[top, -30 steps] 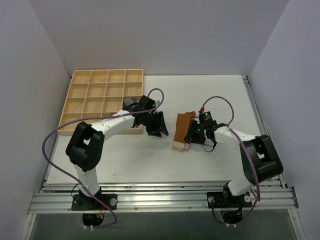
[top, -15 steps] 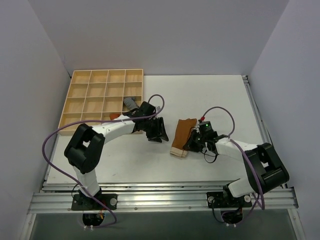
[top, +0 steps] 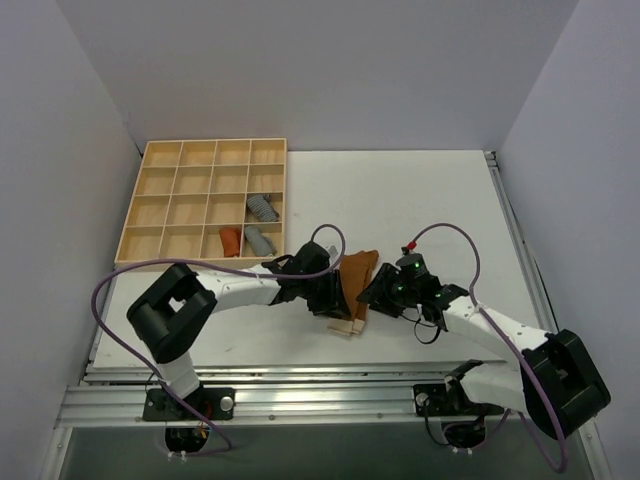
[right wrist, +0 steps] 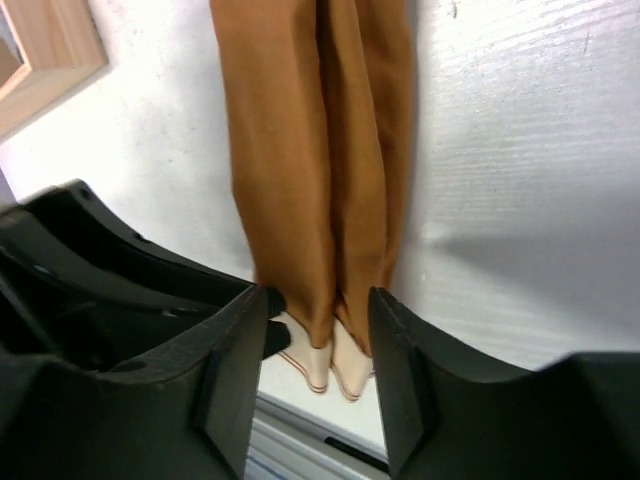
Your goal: Roll the underwear
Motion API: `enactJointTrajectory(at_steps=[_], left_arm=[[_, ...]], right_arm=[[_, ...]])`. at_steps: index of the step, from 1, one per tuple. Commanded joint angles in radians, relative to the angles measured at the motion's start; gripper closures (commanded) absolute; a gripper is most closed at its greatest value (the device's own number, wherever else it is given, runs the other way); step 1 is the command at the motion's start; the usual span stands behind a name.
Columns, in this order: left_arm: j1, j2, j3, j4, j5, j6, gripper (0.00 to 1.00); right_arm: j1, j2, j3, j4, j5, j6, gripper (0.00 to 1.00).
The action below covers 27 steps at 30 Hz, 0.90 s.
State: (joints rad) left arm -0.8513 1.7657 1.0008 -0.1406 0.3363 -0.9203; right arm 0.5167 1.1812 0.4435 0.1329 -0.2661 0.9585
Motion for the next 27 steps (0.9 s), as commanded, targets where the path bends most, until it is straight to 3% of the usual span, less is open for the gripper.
enactJointTrajectory(at_steps=[1,4,10,16,21,27], left_arm=[[-0.023,-0.087,-0.065,0.179,-0.051,-0.090,0.60],[-0.025,-0.057,-0.048,0.187,-0.034,-0.071,0.63],[-0.038,-0.020,-0.045,0.220,-0.031,-0.072,0.65],[-0.049,0.000,-0.059,0.214,-0.066,-0.068,0.66],[-0.093,0.040,-0.077,0.222,-0.143,-0.061,0.67],[-0.120,0.107,-0.088,0.262,-0.168,-0.109,0.70]], right_arm=[[-0.006,-0.048,0.079,-0.122,0.014,0.014,0.61],[-0.012,-0.051,0.129,-0.154,0.005,-0.006,0.73],[-0.050,0.130,0.198,0.032,-0.090,-0.053,0.92],[-0.075,0.354,0.173,0.322,-0.203,-0.021,0.94],[-0.153,0.575,0.133,0.707,-0.386,-0.021,0.93],[-0.198,0.753,0.239,0.781,-0.538,-0.056,0.93]])
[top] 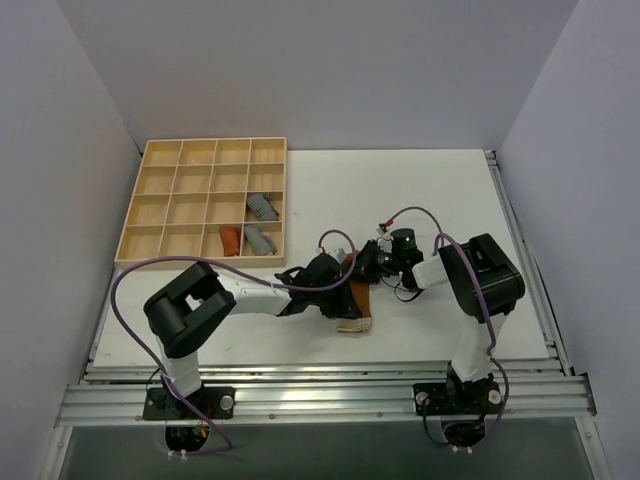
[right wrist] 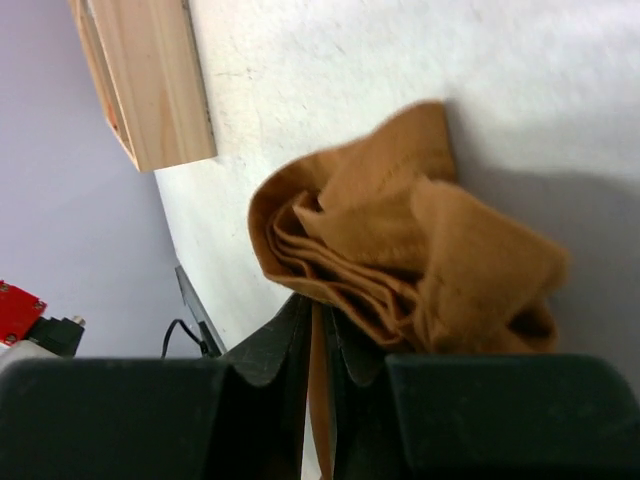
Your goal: Roll the underwear
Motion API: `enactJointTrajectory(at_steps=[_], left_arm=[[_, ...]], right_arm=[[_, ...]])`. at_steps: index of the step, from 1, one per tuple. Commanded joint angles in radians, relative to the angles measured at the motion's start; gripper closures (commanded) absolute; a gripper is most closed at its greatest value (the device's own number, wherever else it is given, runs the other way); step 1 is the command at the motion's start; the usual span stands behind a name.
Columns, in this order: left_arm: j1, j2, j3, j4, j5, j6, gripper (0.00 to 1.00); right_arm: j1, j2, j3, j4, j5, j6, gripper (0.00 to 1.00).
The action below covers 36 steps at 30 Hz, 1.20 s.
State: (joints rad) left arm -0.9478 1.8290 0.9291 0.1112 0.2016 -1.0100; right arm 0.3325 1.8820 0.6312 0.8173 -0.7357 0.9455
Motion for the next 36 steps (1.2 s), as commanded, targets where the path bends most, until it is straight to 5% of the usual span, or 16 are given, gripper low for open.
enactJointTrajectory(at_steps=[1,8,11,18,28,36], left_arm=[[-0.031,0.039,-0.018,0.005,-0.045,-0.028,0.70],[-0.039,-0.007,0.057,-0.122,-0.117,-0.002,0.69],[-0.034,-0.063,0.102,-0.188,-0.116,0.005,0.56],[0.004,-0.174,0.335,-0.451,-0.074,0.083,0.46],[0.152,-0.286,0.174,-0.488,0.081,0.111,0.42],[0.185,-0.249,0.042,-0.449,0.188,0.128,0.41]], right_arm=[[-0.013,0.061,0.064,0.092,-0.074,-0.048,0.93],[-0.023,0.055,0.156,-0.051,-0.088,-0.109,0.93],[-0.023,0.022,0.255,-0.273,-0.067,-0.215,0.91],[-0.023,-0.159,0.387,-0.756,0.169,-0.378,0.60],[0.140,-0.506,0.113,-0.920,0.298,-0.289,0.32],[0.211,-0.646,-0.051,-0.916,0.372,-0.203,0.25]])
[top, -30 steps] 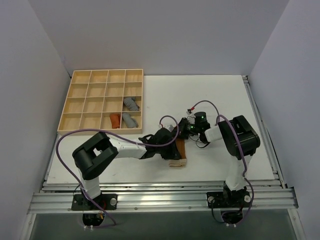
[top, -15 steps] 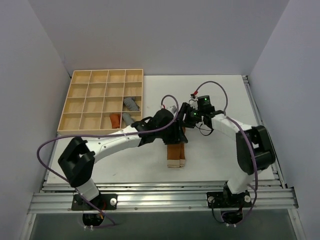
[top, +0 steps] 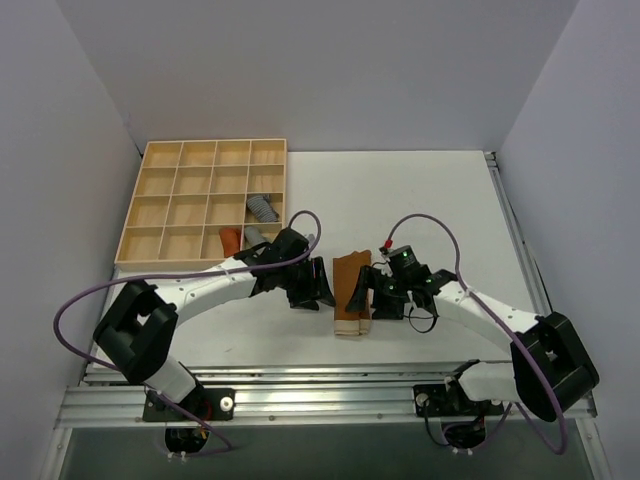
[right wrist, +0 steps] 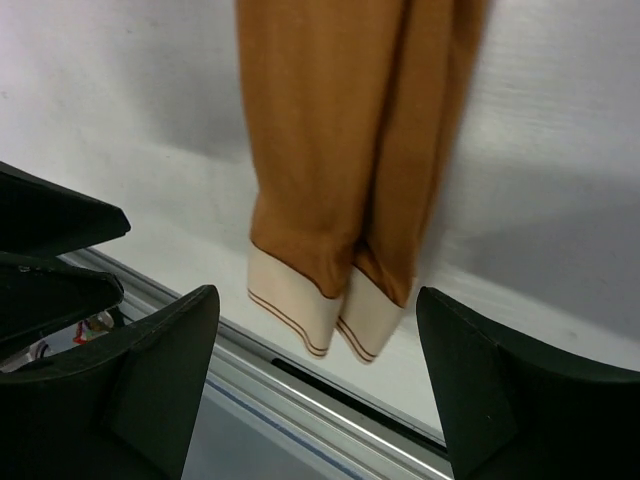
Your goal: Roll the underwear
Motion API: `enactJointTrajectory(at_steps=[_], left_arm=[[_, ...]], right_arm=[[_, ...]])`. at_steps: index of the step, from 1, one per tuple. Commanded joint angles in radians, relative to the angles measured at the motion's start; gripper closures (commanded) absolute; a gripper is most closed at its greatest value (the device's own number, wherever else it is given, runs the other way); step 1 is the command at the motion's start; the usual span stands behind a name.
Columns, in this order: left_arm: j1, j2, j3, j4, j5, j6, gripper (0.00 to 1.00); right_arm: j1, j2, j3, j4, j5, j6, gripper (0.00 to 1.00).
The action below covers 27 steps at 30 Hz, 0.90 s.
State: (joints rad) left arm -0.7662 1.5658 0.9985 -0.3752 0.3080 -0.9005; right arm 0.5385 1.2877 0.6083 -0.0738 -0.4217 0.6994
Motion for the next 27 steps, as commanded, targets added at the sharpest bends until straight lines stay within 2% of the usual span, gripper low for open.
enactJointTrajectory(at_steps=[1,9,14,15,19,21,27], left_arm=[[0.002,0.017,-0.043,0.050,0.089,0.006,0.41],[0.008,0.030,-0.145,0.177,0.154,-0.052,0.36],[0.010,0.062,-0.222,0.315,0.196,-0.124,0.35],[0.010,0.077,-0.233,0.349,0.204,-0.136,0.35],[0.008,0.120,-0.262,0.485,0.229,-0.170,0.35],[0.002,0.143,-0.259,0.499,0.224,-0.163,0.35],[-0.002,0.191,-0.300,0.604,0.238,-0.204,0.35]], right_arm=[[0.011,-0.054,-0.033,-0.037,0.069,0.043,0.25],[0.034,-0.044,-0.105,-0.005,0.093,0.063,0.30],[0.037,-0.044,-0.188,0.049,0.095,0.084,0.44],[0.040,-0.045,-0.196,0.052,0.098,0.083,0.51],[0.038,-0.045,-0.216,0.065,0.098,0.084,0.64],[0.041,-0.047,-0.231,0.086,0.092,0.091,0.69],[0.049,-0.056,-0.291,0.181,0.066,0.146,0.75]])
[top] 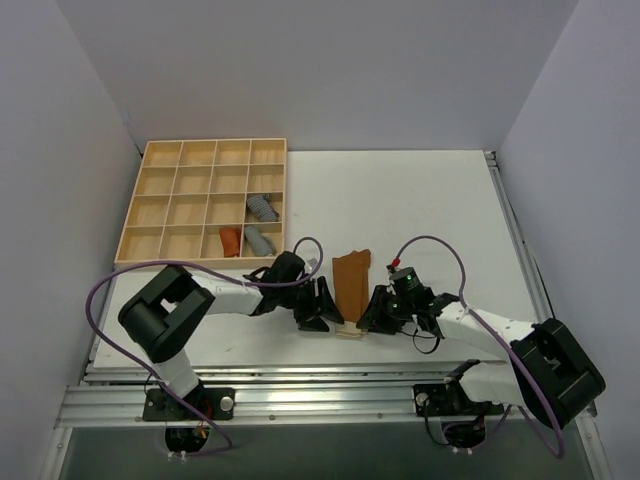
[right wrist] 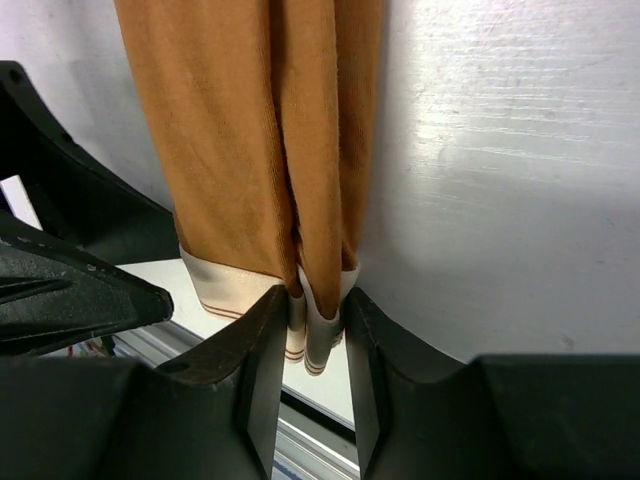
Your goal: Roll the underwear
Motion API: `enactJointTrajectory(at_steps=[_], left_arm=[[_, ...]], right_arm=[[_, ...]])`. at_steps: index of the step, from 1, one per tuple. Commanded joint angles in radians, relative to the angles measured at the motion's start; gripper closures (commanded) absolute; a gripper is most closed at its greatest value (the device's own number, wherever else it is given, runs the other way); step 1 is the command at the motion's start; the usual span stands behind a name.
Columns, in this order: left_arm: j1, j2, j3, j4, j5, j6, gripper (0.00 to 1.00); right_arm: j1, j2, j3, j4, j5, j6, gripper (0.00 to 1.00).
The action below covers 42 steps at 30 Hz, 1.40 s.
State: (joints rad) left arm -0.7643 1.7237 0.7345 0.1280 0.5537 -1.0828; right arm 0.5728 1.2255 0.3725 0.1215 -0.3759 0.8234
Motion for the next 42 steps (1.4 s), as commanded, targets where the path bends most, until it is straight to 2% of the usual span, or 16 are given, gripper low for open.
enactJointTrajectory(at_steps=[1,7,9,13,23,30,36,42], left_arm=[[-0.006,0.039,-0.047,0.114,0.000,-0.031,0.35],[0.010,0.077,-0.138,0.248,0.032,-0.074,0.34],[0.010,0.120,-0.165,0.336,0.052,-0.091,0.36],[0.010,0.162,-0.188,0.398,0.061,-0.091,0.37],[0.016,0.154,-0.207,0.296,0.035,0.001,0.40],[0.045,0.132,-0.271,0.292,0.028,0.000,0.34],[0.082,0.183,-0.313,0.525,0.112,-0.127,0.32],[0.083,0.185,-0.303,0.581,0.126,-0.143,0.29]], right_arm=[[0.015,0.008,-0.060,-0.007,0.017,0.028,0.76],[0.013,0.017,-0.095,0.039,0.002,0.043,0.83],[0.013,0.020,-0.113,0.066,-0.012,0.062,0.83],[0.015,0.028,-0.150,0.105,-0.020,0.077,0.89],[0.002,0.025,-0.155,0.135,-0.052,0.094,0.92],[-0.076,-0.015,-0.170,0.194,-0.162,0.134,0.99],[-0.109,-0.018,-0.159,0.242,-0.245,0.152,1.00],[-0.120,-0.004,-0.136,0.283,-0.279,0.186,1.00]])
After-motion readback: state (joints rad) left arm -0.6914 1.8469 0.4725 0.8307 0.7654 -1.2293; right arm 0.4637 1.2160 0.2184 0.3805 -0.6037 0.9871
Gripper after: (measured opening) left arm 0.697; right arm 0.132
